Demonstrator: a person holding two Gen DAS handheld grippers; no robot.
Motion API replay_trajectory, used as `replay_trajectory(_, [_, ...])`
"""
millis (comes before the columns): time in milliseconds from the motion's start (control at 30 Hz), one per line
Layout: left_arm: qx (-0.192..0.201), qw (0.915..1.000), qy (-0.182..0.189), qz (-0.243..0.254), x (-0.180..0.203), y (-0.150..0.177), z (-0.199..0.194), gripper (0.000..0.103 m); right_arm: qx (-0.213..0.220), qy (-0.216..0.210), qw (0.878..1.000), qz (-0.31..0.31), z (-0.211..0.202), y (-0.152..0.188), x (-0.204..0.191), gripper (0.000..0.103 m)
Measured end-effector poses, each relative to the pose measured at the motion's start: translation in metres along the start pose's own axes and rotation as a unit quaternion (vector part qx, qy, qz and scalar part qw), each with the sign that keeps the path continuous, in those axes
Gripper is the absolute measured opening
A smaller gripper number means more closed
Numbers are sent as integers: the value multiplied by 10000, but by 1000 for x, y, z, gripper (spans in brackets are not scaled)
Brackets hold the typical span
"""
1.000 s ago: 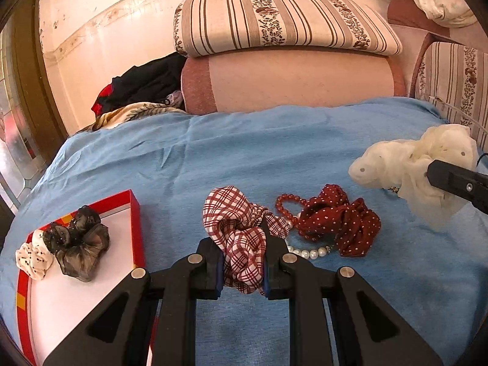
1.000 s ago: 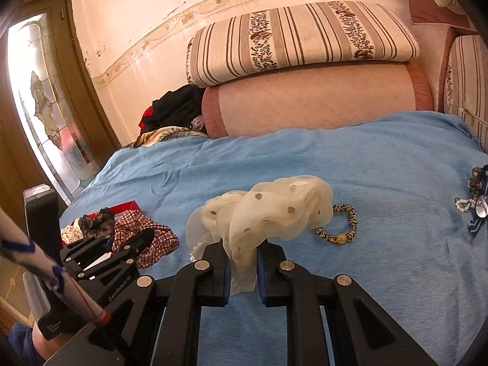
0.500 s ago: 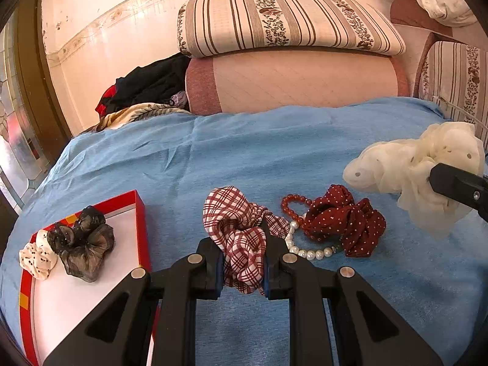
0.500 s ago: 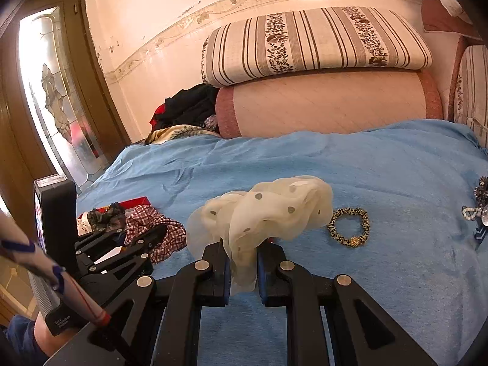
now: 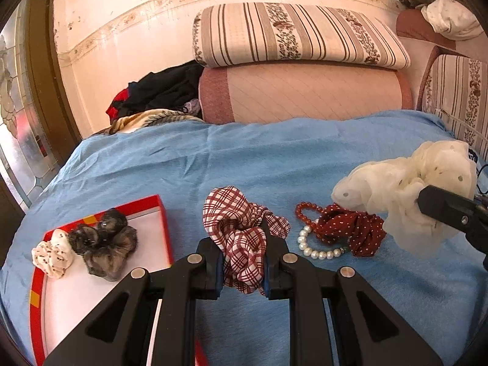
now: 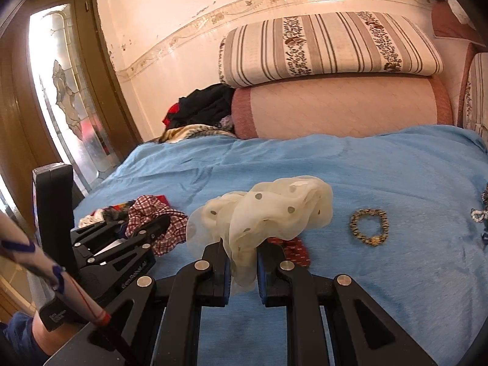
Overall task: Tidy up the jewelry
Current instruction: 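Carry both held scrunchies over the red-rimmed tray with both tools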
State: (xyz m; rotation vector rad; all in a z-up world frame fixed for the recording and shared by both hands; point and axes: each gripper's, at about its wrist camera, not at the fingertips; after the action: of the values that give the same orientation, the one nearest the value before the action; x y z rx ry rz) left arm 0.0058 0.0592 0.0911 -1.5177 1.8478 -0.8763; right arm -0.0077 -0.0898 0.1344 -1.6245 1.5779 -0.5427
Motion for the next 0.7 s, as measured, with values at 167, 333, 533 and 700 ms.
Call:
replay_trajectory(167, [104, 9997, -109, -167, -26, 2, -17, 18, 116, -117, 9998, -70, -9, -2, -28, 15])
replay_trajectory(333, [151, 9986, -251, -440, -61, 5, -32, 18, 105, -287, 9995, -57, -10, 2, -64, 15])
replay_trajectory(533, [219, 9952, -403, -868, -109, 9, -50, 18, 23, -594, 9982, -83, -4, -2, -110, 15])
replay_trajectory(700, [225, 9886, -695, -1316, -159, 19, -65, 18, -21, -846, 9960, -293, 2, -6, -152, 15])
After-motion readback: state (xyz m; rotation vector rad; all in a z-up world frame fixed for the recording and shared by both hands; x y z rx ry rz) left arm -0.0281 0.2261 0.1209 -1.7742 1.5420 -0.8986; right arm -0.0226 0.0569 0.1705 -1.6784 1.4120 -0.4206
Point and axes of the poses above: each gripper's, at about its wrist camera, not at the fingertips, and z roughly the way its jaws point, x to its right, y to its underside, and after that the axes turned 10 degrees about y, right-handed
